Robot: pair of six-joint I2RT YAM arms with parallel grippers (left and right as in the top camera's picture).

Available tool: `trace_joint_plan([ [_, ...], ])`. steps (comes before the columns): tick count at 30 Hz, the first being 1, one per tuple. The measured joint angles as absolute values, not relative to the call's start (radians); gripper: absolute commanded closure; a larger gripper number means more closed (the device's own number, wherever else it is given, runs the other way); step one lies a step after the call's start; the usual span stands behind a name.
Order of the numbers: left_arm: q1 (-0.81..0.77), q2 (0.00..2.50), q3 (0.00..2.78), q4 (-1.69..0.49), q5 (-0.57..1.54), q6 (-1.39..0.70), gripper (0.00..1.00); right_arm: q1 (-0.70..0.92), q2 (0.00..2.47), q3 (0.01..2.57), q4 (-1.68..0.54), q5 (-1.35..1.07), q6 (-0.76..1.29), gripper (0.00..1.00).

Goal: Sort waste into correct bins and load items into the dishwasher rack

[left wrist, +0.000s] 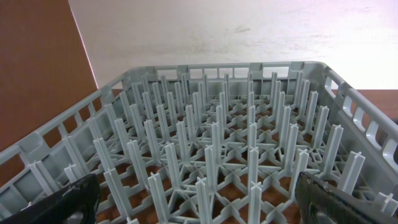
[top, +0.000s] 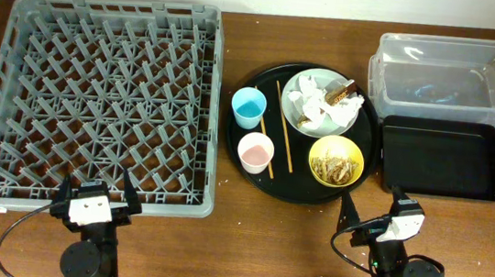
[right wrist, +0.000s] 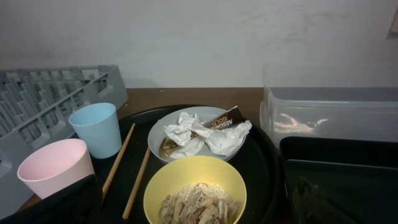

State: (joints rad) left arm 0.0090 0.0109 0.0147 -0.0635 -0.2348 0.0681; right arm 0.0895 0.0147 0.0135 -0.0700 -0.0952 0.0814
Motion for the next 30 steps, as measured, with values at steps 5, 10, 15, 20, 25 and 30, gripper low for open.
trace_joint_plan([
  [5, 0.009, 0.011, 0.015, -0.064, -0.235, 0.068, 0.01, 0.089, 0.015, 0.014, -0.068, -0.096, 0.082, 0.01],
  [10, 0.009, 0.011, 0.015, -0.064, -0.235, 0.068, 0.01, 0.089, 0.015, 0.014, -0.068, -0.096, 0.082, 0.02],
  [15, 0.009, 0.011, 0.015, -0.064, -0.235, 0.068, 0.01, 0.089, 0.015, 0.014, -0.068, -0.096, 0.082, 0.01],
  [20, 0.009, 0.011, 0.015, -0.064, -0.235, 0.068, 0.01, 0.089, 0.015, 0.014, -0.068, -0.096, 0.082, 0.02],
  [25, 0.009, 0.011, 0.015, -0.064, -0.234, 0.068, 0.01, 0.089, 0.015, 0.014, -0.068, -0.079, 0.081, 0.02],
  [30, 0.009, 0.011, 0.015, -0.064, -0.235, 0.068, 0.01, 0.089, 0.015, 0.014, -0.071, -0.068, 0.08, 0.01],
])
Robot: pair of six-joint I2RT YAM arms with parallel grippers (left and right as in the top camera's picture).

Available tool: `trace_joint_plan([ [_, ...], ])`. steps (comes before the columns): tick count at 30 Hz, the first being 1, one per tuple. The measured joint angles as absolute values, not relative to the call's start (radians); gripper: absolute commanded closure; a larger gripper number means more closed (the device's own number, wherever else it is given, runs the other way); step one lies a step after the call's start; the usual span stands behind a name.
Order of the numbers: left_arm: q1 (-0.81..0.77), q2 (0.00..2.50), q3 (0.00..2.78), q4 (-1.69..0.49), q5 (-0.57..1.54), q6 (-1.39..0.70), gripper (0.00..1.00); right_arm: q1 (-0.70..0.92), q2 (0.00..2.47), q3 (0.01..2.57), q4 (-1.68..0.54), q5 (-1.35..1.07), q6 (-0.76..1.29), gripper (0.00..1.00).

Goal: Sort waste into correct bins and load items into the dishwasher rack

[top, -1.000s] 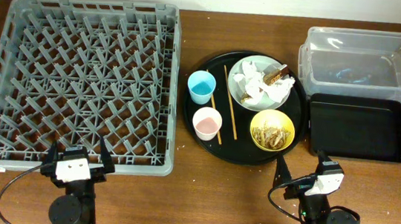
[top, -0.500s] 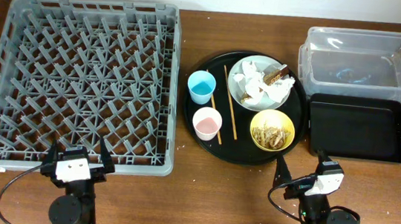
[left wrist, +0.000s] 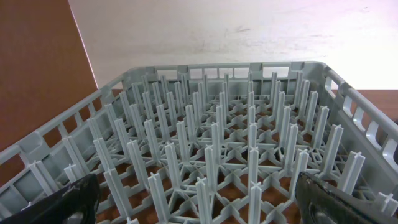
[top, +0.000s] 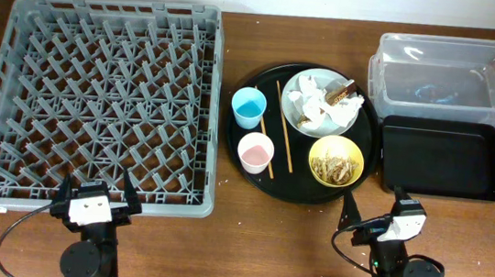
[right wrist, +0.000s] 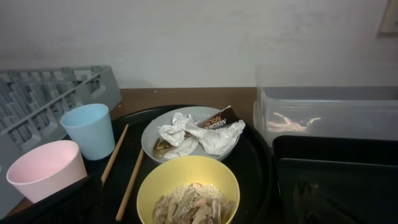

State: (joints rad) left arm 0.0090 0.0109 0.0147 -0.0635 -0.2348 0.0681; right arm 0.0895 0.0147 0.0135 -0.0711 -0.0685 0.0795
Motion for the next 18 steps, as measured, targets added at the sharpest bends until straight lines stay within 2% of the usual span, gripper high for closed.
trace_joint_plan([
  [7, 0.009, 0.011, 0.015, -0.064, -0.235, 0.068, 0.01, 0.089, 0.015, 0.013, -0.026, -0.072, 0.079, 0.02],
  [14, 0.009, 0.011, 0.015, -0.064, -0.235, 0.068, 0.01, 0.089, 0.014, 0.011, 0.17, -0.072, 0.073, 0.01],
  [18, 0.009, 0.011, 0.015, -0.064, -0.235, 0.068, 0.01, 0.089, 0.013, 0.017, 0.188, -0.072, 0.013, 0.02],
])
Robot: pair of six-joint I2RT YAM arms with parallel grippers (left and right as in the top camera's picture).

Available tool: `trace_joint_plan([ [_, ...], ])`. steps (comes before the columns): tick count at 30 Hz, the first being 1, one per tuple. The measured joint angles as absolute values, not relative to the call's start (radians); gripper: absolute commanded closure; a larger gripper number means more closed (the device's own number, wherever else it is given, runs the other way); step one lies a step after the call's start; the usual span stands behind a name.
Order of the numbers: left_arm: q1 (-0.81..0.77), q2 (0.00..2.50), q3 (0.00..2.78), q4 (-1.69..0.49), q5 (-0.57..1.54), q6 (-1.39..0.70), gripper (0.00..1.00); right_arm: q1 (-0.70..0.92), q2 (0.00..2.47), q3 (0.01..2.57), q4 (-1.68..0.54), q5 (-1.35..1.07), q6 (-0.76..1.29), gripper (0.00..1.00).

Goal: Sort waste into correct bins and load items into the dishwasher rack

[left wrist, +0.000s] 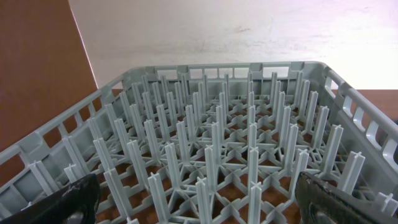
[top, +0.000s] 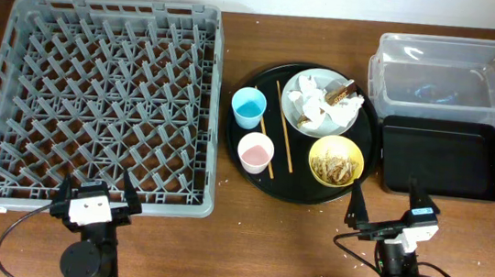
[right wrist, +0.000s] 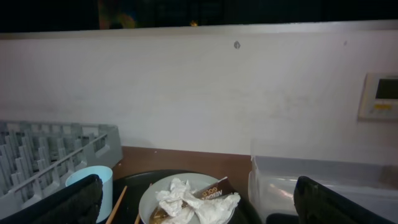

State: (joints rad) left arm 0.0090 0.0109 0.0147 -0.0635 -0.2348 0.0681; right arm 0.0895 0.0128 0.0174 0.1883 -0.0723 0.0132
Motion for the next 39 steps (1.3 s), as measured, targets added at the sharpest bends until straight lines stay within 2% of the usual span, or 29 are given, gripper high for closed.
trace_joint_plan([
  [6, 0.009, 0.011, 0.015, -0.064, -0.235, 0.068, 0.01, 0.089, 0.068, 0.196, 0.089, -0.074, -0.026, 0.02],
  [10, 0.009, 0.012, 0.015, -0.063, -0.234, 0.068, 0.01, 0.089, 0.315, 0.474, -0.146, -0.097, -0.035, 0.02],
  [12, 0.009, 0.011, 0.015, -0.064, -0.235, 0.068, 0.01, 0.089, 0.525, 0.678, -0.287, -0.125, -0.038, 0.02],
  [14, 0.009, 0.012, 0.015, -0.063, -0.235, 0.068, 0.01, 0.09, 0.948, 1.149, -0.635, -0.212, -0.038, 0.01],
  [15, 0.009, 0.011, 0.015, -0.063, -0.234, 0.068, 0.01, 0.09, 0.994, 1.193, -0.64, -0.223, -0.038, 0.02],
  [16, 0.009, 0.014, 0.015, -0.064, -0.234, 0.068, 0.01, 0.088, 1.143, 1.373, -0.88, -0.239, -0.039, 0.02],
  [18, 0.009, 0.01, 0.015, -0.064, -0.234, 0.068, 0.0, 0.089, 1.45, 1.693, -1.0, -0.265, -0.04, 0.02],
  [19, 0.009, 0.012, 0.015, -0.063, -0.234, 0.068, 0.01, 0.089, 1.581, 1.775, -1.024, -0.28, -0.041, 0.02],
  [20, 0.009, 0.011, 0.015, -0.062, -0.234, 0.068, 0.01, 0.089, 1.666, 1.811, -1.01, -0.293, -0.04, 0.01],
  [22, 0.009, 0.01, 0.015, -0.064, -0.233, 0.068, 0.01, 0.089, 1.835, 1.838, -0.982, -0.325, -0.041, 0.14],
  [26, 0.009, 0.011, 0.015, -0.064, -0.233, 0.068, 0.01, 0.089, 2.068, 1.84, -0.914, -0.321, 0.0, 0.15],
  [28, 0.009, 0.011, 0.015, -0.064, -0.233, 0.068, 0.01, 0.099, 2.149, 1.84, -0.897, -0.225, 0.022, 0.15],
  [29, 0.009, 0.011, 0.015, -0.064, -0.233, 0.068, 0.01, 0.107, 2.16, 1.84, -0.897, -0.194, 0.023, 0.15],
  [32, 0.009, 0.011, 0.015, -0.064, -0.233, 0.068, 0.01, 0.168, 2.18, 1.84, -0.896, -0.088, -0.017, 0.24],
  [39, 0.009, 0.011, 0.015, -0.064, -0.233, 0.068, 0.01, 0.211, 2.199, 1.84, -0.892, -0.006, -0.064, 0.2],
])
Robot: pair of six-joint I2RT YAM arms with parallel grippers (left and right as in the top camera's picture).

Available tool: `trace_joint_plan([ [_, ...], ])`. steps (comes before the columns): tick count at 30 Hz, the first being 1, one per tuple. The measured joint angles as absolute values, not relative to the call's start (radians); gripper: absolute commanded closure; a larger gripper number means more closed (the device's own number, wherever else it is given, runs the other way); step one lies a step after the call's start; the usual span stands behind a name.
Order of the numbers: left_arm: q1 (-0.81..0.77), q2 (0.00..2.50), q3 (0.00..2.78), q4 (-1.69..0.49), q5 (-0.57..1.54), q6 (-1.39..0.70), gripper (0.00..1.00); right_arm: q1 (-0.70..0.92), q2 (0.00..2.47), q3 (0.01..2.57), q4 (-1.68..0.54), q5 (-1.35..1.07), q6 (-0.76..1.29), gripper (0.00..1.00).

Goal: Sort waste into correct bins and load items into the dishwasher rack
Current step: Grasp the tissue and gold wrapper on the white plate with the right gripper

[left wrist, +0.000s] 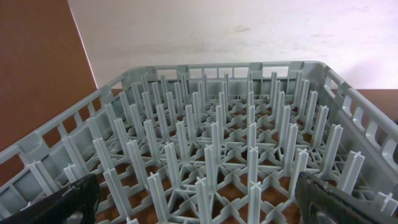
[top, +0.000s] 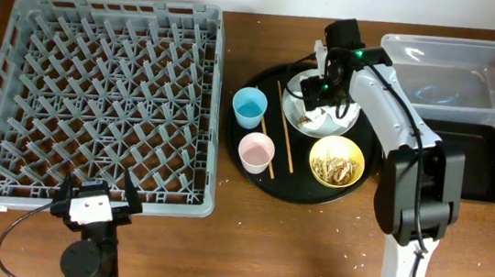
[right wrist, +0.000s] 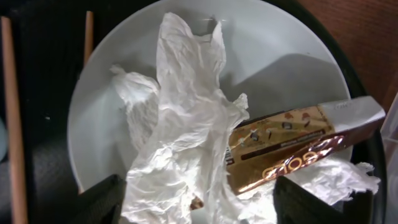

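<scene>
A white plate (top: 343, 121) on the round black tray (top: 293, 186) holds crumpled white tissue (right wrist: 186, 112) and a brown-gold wrapper (right wrist: 292, 143). My right gripper (top: 321, 100) hangs open just above that waste, its fingers (right wrist: 102, 200) on either side of the tissue and gripping nothing. The tray also carries a blue cup (top: 249, 107), a pink cup (top: 255, 151), a yellow bowl (top: 335, 161) of food scraps and two chopsticks (top: 285, 129). My left gripper (top: 94, 198) stays open at the table's front edge, facing the grey dishwasher rack (left wrist: 211, 137).
A clear plastic bin (top: 447, 77) stands at the back right, with a shallow black bin (top: 470, 167) in front of it. The rack (top: 104, 96) fills the left half of the table. The right arm stretches across the black bin's left edge.
My right gripper was low near the table's front edge, facing the back wall. Now it points down over the white plate, still open. The left gripper has not moved.
Both grippers sat open at the front edge, the right one looking low across the tray. It then rose slightly, and by the third moment its view had lifted to the wall. Now it is over the plate of waste. Nothing on the tray has moved.
</scene>
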State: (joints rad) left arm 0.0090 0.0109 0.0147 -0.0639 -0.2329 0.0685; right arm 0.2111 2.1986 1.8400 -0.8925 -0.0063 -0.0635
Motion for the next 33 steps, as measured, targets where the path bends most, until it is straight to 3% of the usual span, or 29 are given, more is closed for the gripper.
trace_joint_plan([
  [4, 0.009, 0.011, 0.015, -0.064, -0.233, 0.068, 0.01, 0.211, 2.212, 1.866, -0.881, 0.044, -0.149, 0.15],
  [9, 0.009, 0.011, 0.015, -0.064, -0.233, 0.068, 0.01, 0.211, 2.277, 1.887, -0.875, 0.064, -0.234, 0.15],
  [12, 0.009, 0.011, 0.015, -0.064, -0.233, 0.068, 0.01, 0.21, 2.333, 1.892, -0.871, 0.064, -0.246, 0.23],
  [15, 0.009, 0.011, 0.015, -0.064, -0.233, 0.068, 0.01, 0.21, 2.343, 1.893, -0.851, 0.049, -0.268, 0.74],
  [16, 0.009, 0.011, 0.015, -0.064, -0.233, 0.068, 0.01, 0.213, 2.356, 1.902, -0.849, 0.019, -0.304, 0.95],
  [23, 0.009, 0.011, 0.015, -0.064, -0.233, 0.068, 0.01, 0.216, 2.378, 1.97, -0.873, 0.022, -0.309, 0.96],
  [29, 0.009, 0.011, 0.015, -0.064, -0.233, 0.068, 0.01, 0.14, 2.347, 2.42, -1.179, 0.03, -0.144, 0.96],
  [33, 0.009, 0.011, 0.015, -0.064, -0.233, 0.068, 0.01, -0.008, 2.309, 2.529, -1.227, 0.029, 0.039, 0.96],
])
